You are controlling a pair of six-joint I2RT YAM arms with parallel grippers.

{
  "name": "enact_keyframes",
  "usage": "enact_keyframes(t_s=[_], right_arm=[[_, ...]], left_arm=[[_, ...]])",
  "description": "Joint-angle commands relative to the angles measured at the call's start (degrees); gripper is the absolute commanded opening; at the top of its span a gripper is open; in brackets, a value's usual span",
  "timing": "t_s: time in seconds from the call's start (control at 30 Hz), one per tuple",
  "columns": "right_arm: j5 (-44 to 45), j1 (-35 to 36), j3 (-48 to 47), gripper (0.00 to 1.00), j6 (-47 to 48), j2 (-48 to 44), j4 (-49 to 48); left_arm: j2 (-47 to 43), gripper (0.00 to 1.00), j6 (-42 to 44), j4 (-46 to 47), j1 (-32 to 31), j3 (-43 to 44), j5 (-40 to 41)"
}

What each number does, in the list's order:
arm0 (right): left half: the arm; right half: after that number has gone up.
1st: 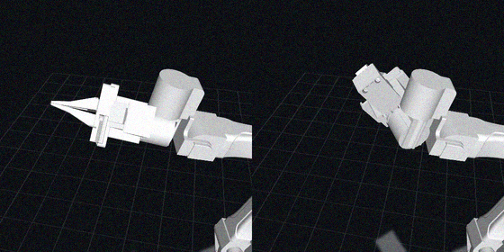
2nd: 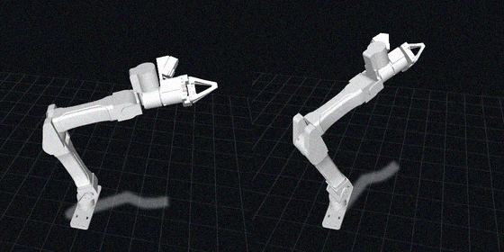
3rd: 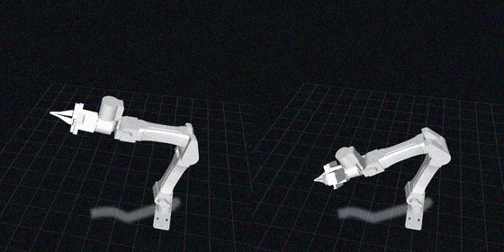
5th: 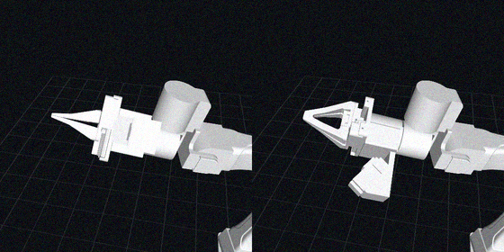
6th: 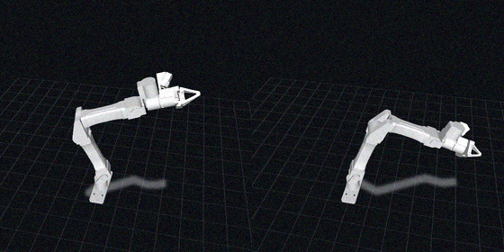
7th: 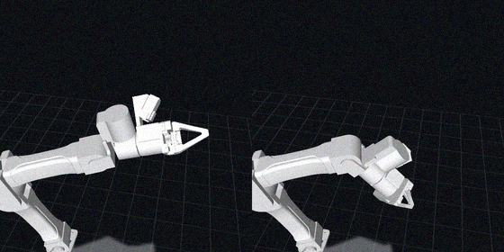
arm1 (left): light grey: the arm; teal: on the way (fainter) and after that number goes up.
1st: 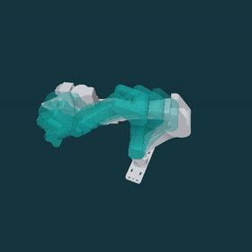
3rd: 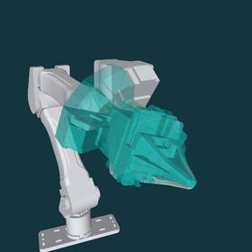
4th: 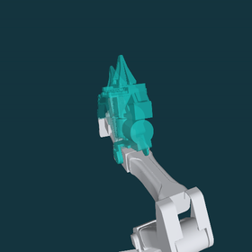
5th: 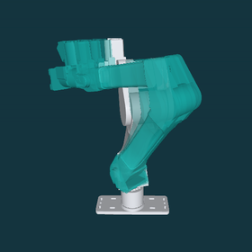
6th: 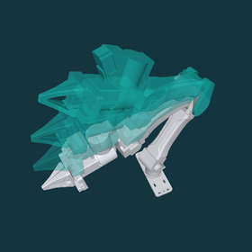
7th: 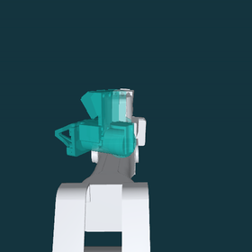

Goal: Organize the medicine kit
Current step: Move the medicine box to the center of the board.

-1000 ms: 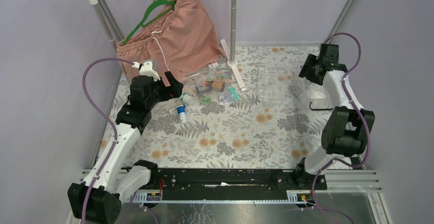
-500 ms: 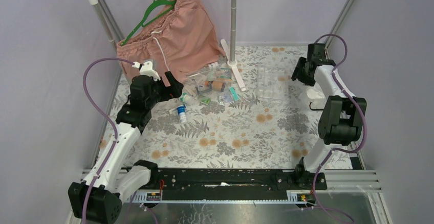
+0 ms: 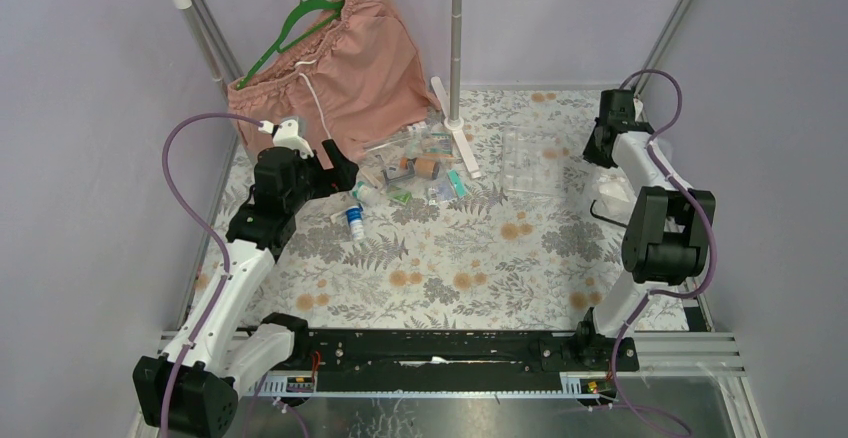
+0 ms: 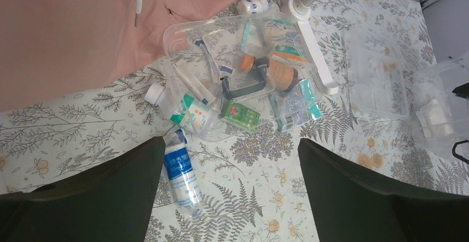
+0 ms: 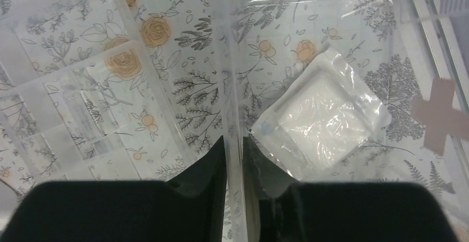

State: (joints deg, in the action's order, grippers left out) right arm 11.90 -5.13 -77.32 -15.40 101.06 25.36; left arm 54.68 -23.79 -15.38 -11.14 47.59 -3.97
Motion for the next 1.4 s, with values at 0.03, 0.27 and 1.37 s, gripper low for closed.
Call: enact_keyframes(t_s=[0.03,0.27,1.37], right_arm=[[4.6,0.3,1.3,0.16,0.5,-6.2,-0.4],[5.9,4.6,-0.2,0.0,2.3,-14.2,3.3],[4.0,63.7,17.7,0.0,-5.9,-24.4,19.2]], left_arm=[[0.1,0.99,0.3,0.7,0.4,-0.6,-0.8],[-0.1,0.99,0.2,0.7,0.4,-0.5,-1.2],[-0.6,0.99,0.2,0.5,0.4,-0.7,-1.1]])
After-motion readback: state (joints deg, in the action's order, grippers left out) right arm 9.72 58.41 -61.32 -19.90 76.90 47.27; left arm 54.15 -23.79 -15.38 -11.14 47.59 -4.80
